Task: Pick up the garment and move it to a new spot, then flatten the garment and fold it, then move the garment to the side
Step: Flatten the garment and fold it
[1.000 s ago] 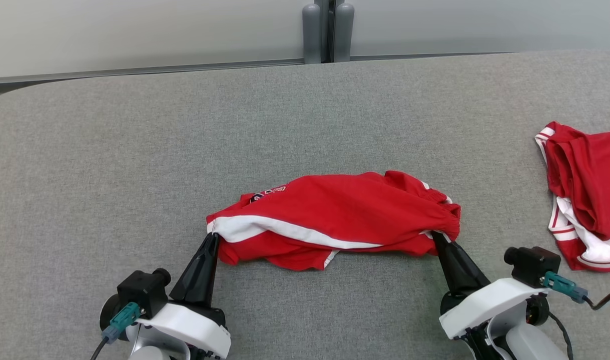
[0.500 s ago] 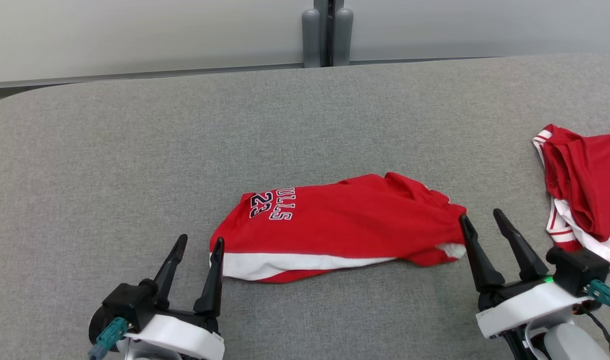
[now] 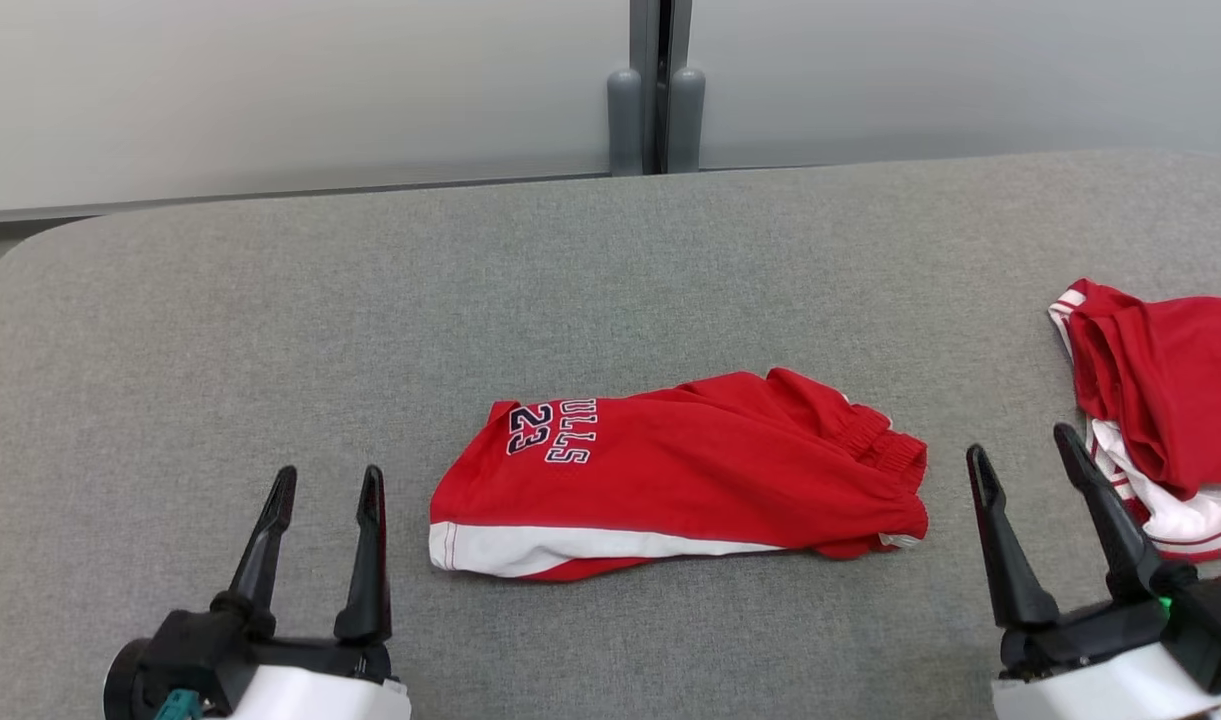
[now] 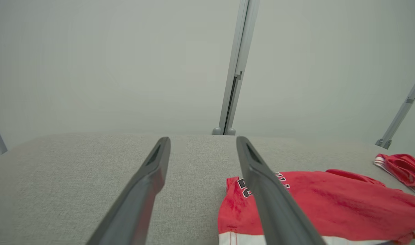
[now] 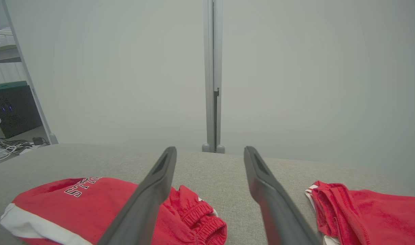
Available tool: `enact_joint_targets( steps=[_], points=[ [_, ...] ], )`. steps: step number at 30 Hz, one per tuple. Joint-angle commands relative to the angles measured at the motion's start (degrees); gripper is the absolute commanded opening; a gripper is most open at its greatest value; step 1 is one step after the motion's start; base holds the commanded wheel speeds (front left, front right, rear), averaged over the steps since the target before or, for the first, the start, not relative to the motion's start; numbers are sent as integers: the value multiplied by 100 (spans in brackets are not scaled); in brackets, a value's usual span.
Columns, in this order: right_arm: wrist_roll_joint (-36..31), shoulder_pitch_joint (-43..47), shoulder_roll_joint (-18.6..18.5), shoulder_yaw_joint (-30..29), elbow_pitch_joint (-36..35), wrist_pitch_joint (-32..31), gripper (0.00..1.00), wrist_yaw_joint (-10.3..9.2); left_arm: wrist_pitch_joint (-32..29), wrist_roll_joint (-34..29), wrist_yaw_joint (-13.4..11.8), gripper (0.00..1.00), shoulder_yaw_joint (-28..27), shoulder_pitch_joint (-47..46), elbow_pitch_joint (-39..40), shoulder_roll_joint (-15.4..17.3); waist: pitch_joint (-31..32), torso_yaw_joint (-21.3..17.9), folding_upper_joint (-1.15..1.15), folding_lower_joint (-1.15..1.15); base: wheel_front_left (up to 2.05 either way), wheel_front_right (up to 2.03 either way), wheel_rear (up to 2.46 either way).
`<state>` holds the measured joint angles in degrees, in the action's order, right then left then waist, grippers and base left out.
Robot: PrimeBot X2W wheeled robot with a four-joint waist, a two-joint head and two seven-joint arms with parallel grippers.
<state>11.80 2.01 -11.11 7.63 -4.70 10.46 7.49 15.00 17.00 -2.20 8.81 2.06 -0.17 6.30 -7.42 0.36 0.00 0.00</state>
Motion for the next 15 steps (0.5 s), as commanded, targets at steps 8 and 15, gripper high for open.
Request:
enact_joint_targets(
  steps=[8,15],
  points=[
    [-167,677,295,-224,-478,-254,100,1,20,-234,-183,100,-40,556,210,79,367,20,0,0,0,0,0],
    [-244,815,380,-236,-541,-335,100,1,-56,-236,-190,100,15,646,136,139,429,34,0,0,0,0,0]
  ],
)
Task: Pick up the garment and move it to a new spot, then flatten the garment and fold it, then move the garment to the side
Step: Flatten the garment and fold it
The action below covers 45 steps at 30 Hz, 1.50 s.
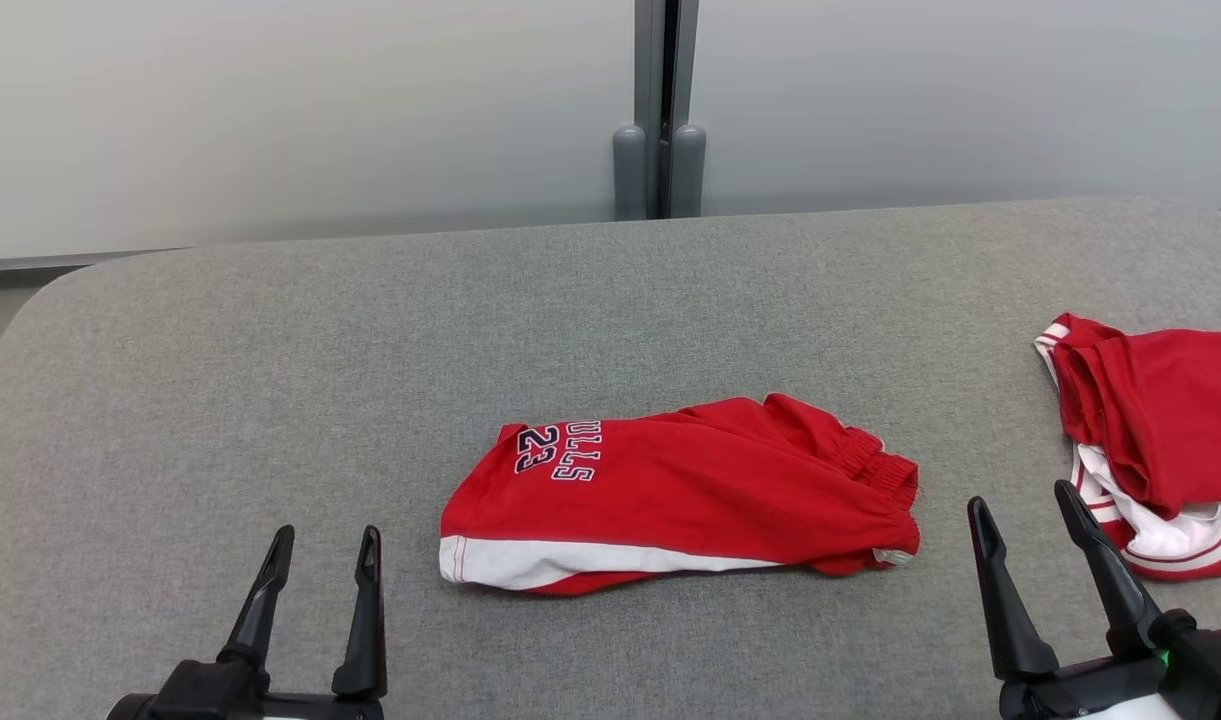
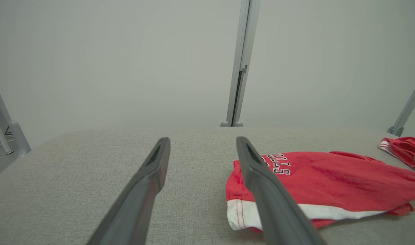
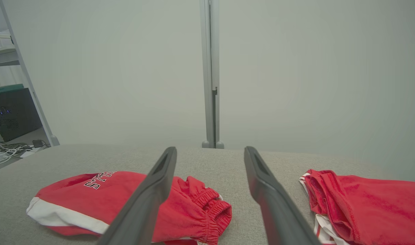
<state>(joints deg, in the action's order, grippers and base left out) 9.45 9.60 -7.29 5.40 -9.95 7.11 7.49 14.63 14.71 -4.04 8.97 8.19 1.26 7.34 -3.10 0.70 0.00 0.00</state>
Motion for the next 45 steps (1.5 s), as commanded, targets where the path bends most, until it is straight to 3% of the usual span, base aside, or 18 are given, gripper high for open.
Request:
enact_joint_targets(
  steps=[1,14,26,35,36,37,38,39,45],
  points=[
    [-5,61,1,-13,-9,5,100,1,-20,0,-7,100,-1,23,-15,39,-3,-1,0,0,0,0,0],
    [137,-69,63,22,63,27,100,1,-64,66,61,100,112,-193,-161,76,-82,-2,0,0,0,0,0],
    [255,-336,71,169,269,100,100,1,-754,419,616,100,479,-1013,-1145,37,-433,-168,0,0,0,0,0],
    [313,-433,80,194,508,157,100,1,-981,735,796,98,541,-1237,-1835,-22,-616,-311,0,0,0,0,0],
    [316,-444,76,195,529,159,100,1,-979,750,794,86,538,-1232,-1844,-14,-630,-326,0,0,0,0,0],
    [330,-452,78,194,554,159,100,1,-956,765,792,44,529,-1216,-1839,-5,-636,-336,0,0,0,0,0],
    [343,-455,77,182,575,161,100,1,-962,780,802,11,539,-1185,-1829,5,-641,-341,0,0,0,0,0],
    [347,-458,72,174,595,171,100,1,-978,798,817,0,549,-1155,-1811,4,-647,-340,0,0,0,0,0],
    [399,-482,34,124,759,137,100,1,-932,738,796,0,578,-1109,-1650,68,-679,-322,0,0,0,0,0]
  ],
)
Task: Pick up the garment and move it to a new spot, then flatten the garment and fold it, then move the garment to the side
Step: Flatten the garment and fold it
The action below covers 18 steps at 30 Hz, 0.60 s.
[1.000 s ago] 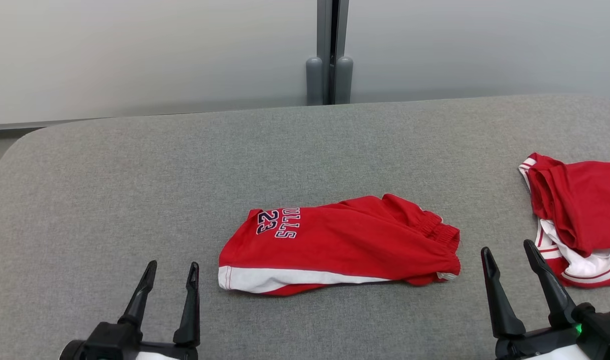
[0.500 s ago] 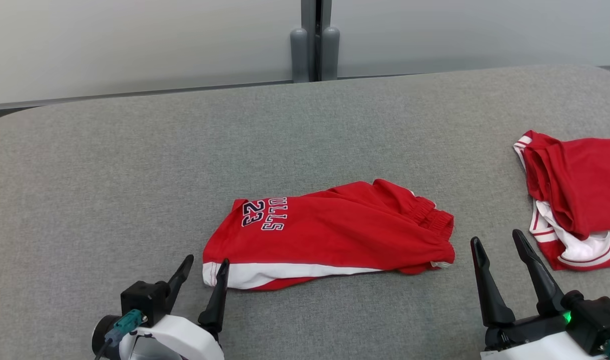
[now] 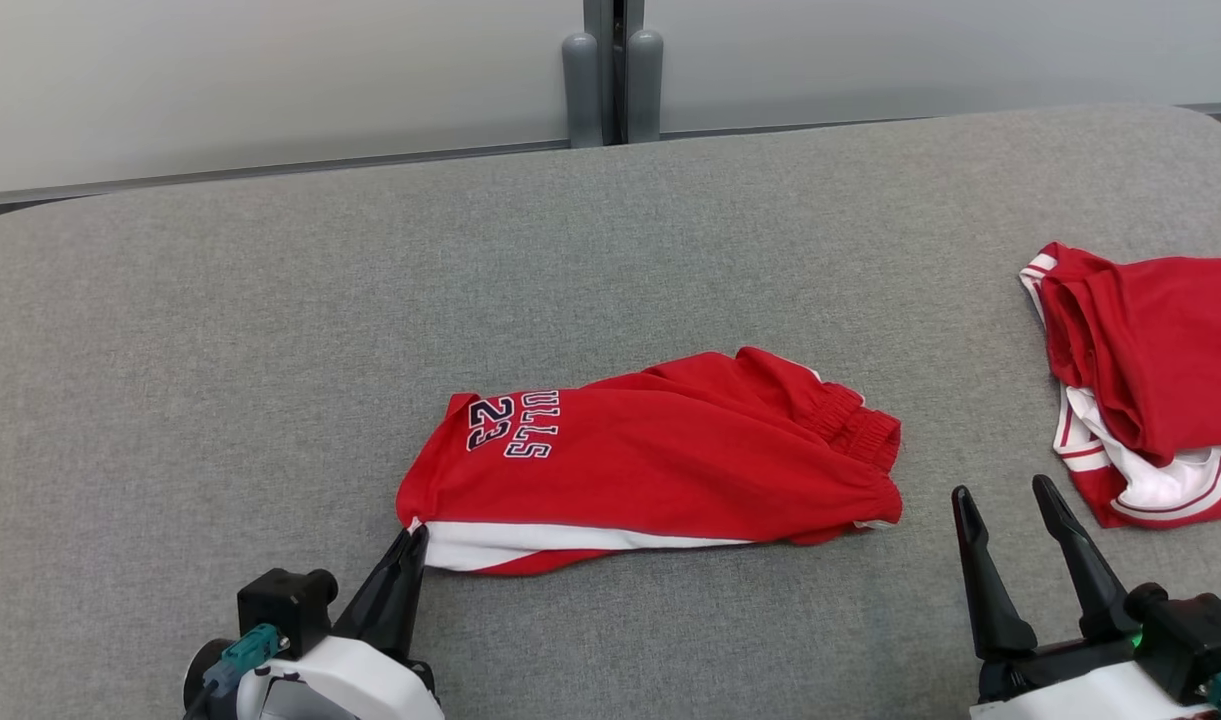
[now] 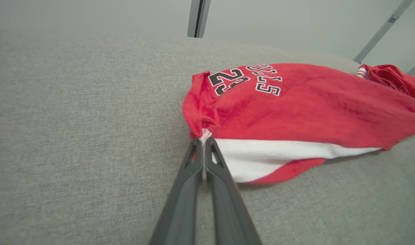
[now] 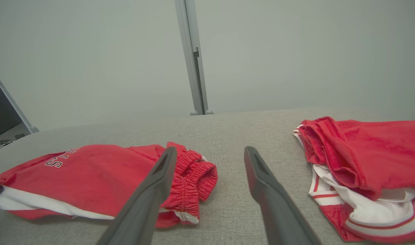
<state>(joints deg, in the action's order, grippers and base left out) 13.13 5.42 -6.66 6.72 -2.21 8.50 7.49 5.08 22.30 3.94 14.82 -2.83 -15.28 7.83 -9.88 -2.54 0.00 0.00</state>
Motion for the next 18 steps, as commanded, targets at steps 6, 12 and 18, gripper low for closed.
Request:
enact_joint_targets(
  steps=[6,12,18],
  points=[
    [114,-110,-261,124,532,-148,100,1,-11,-15,-64,0,20,51,227,40,-42,61,0,0,0,0,0],
    [251,-491,-538,726,1242,-182,100,0,-13,4,-85,0,72,-37,316,13,-107,107,0,0,0,0,0],
    [378,-1010,-663,1175,1936,-140,100,1,14,20,-59,0,140,-128,304,1,-137,160,0,0,0,0,0]
  ],
)
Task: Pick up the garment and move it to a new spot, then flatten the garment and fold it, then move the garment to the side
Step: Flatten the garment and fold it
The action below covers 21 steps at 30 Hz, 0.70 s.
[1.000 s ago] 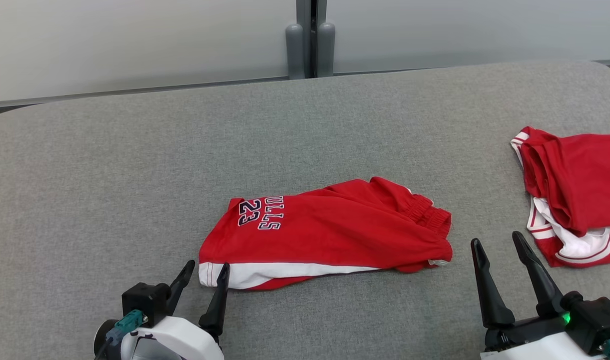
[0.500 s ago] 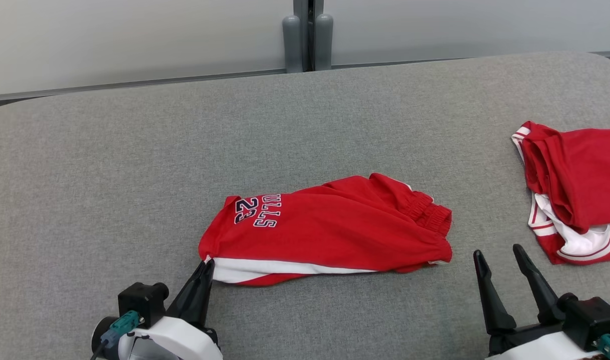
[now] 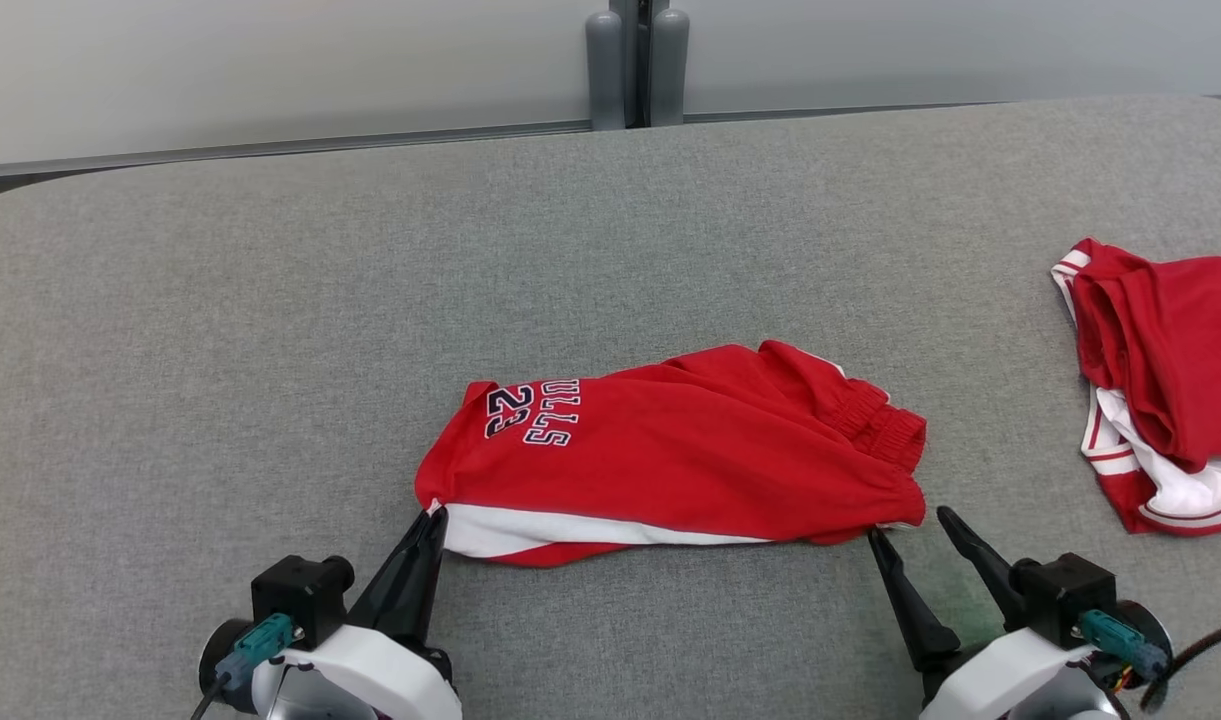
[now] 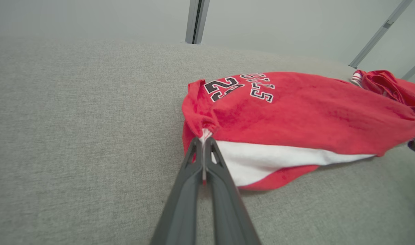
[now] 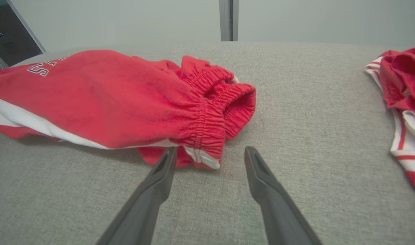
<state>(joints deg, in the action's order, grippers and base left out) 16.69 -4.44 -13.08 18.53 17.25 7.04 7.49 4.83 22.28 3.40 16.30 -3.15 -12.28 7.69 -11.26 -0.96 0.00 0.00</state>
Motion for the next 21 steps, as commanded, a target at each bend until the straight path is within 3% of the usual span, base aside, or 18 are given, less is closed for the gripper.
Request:
enact_joint_targets(
  steps=[1,2,3,4,5,6,13,21],
  points=[
    [61,-99,-29,43,81,44,100,1,46,26,-1,0,0,-100,0,16,-1,11,0,0,0,0,0],
    [91,-169,-46,120,184,66,100,1,55,31,1,0,5,-101,-6,14,0,17,0,0,0,0,0],
    [136,-218,-44,210,279,52,89,1,68,37,3,0,11,-104,-16,13,3,24,0,0,0,0,0],
    [176,-264,-52,262,355,69,44,1,79,41,3,0,14,-113,-18,9,6,34,0,0,0,0,0],
    [221,-309,-65,305,415,97,26,1,100,40,4,0,23,-123,-18,2,8,44,0,0,0,0,0],
    [295,-339,-65,376,475,113,0,0,111,38,6,0,30,-130,-25,0,12,52,0,0,0,0,0],
    [561,-313,-227,471,259,360,0,0,375,-18,-65,0,-39,-122,169,65,69,45,0,0,0,0,0],
    [571,-426,-472,330,-1056,287,0,0,563,-189,-183,0,-190,-334,976,310,151,-77,0,0,0,0,0]
  ],
)
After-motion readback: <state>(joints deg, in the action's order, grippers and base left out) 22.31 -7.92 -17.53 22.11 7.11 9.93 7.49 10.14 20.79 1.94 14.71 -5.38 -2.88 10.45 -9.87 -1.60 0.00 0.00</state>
